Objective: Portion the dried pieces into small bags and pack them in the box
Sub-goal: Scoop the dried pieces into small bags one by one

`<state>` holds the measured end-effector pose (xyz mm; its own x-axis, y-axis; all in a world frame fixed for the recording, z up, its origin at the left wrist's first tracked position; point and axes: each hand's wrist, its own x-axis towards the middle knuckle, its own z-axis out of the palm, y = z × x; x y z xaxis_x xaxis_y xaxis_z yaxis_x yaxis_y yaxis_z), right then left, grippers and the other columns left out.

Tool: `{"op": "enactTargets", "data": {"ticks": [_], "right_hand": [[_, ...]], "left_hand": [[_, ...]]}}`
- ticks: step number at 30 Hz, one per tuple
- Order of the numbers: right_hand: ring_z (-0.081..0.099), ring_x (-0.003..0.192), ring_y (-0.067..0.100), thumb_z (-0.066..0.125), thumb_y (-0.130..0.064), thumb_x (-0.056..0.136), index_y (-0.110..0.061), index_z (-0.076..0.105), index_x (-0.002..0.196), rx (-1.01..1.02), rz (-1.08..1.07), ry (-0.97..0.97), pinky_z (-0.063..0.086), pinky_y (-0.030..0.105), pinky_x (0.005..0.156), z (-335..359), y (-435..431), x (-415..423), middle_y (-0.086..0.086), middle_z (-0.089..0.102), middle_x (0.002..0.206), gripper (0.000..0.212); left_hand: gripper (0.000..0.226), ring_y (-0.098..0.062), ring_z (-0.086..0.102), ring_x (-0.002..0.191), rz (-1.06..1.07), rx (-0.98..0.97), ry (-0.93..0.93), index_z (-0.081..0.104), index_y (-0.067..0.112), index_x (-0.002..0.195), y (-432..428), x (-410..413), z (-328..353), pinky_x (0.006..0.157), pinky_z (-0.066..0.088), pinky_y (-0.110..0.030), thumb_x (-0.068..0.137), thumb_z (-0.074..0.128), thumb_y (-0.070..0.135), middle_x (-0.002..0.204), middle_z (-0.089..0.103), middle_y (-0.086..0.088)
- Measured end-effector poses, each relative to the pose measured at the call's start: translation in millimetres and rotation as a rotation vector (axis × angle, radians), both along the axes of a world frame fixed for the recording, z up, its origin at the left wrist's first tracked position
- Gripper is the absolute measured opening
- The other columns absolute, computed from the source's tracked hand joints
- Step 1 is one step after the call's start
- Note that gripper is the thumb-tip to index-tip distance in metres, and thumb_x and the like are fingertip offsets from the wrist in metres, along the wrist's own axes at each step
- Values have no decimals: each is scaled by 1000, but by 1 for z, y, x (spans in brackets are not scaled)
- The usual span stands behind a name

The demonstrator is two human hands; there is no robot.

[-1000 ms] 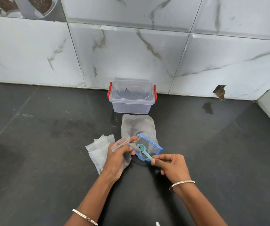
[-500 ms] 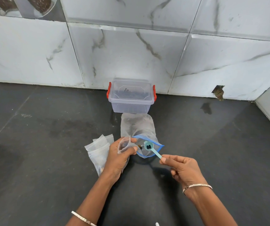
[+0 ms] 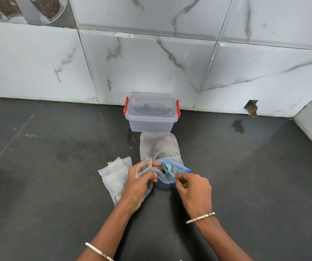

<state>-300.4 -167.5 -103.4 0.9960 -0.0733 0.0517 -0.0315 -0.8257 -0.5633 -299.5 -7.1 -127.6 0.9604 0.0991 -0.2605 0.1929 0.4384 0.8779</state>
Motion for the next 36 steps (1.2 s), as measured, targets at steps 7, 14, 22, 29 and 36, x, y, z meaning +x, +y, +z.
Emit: {"op": "enactTargets", "data": {"ticks": [7, 14, 22, 29, 36], "right_hand": [[69, 64, 10, 74, -16, 77, -22, 79, 80, 192, 3, 105, 59, 33, 71, -1, -3, 5, -9, 74, 72, 9], [52, 37, 7, 78, -2, 75, -9, 79, 78, 616, -161, 280, 48, 18, 47, -1, -14, 14, 6, 74, 65, 8], [46, 43, 8, 75, 2, 76, 0, 77, 86, 987, -335, 458, 38, 17, 43, 2, -26, 8, 15, 74, 75, 11], [43, 42, 8, 73, 1, 77, 0, 78, 84, 1077, -255, 515, 36, 18, 45, 44, -40, -17, 16, 73, 77, 9], [54, 49, 7, 80, -4, 76, -12, 80, 82, 869, 45, 127, 46, 17, 49, 70, -15, -32, 4, 74, 67, 10]], "left_hand": [[40, -10, 60, 58, 21, -170, 10, 74, 6, 82, -5, 7, 0, 53, 49, -16, 81, 44, -21, 76, 70, -9], [31, -10, 50, 53, -27, -130, 36, 74, 8, 81, -2, 11, -2, 48, 43, -19, 65, 52, -7, 71, 59, -13], [26, -15, 54, 57, -47, 28, 4, 74, 9, 83, -1, 6, 1, 57, 46, -22, 66, 58, -2, 71, 66, -10], [13, -22, 71, 92, -5, 595, -85, 72, 21, 94, 3, 6, -11, 82, 61, -38, 85, 81, 17, 95, 75, 0], [40, -12, 69, 104, 11, 683, -96, 67, 30, 109, -2, -3, -3, 93, 58, -42, 72, 78, 39, 110, 71, 7]]}}
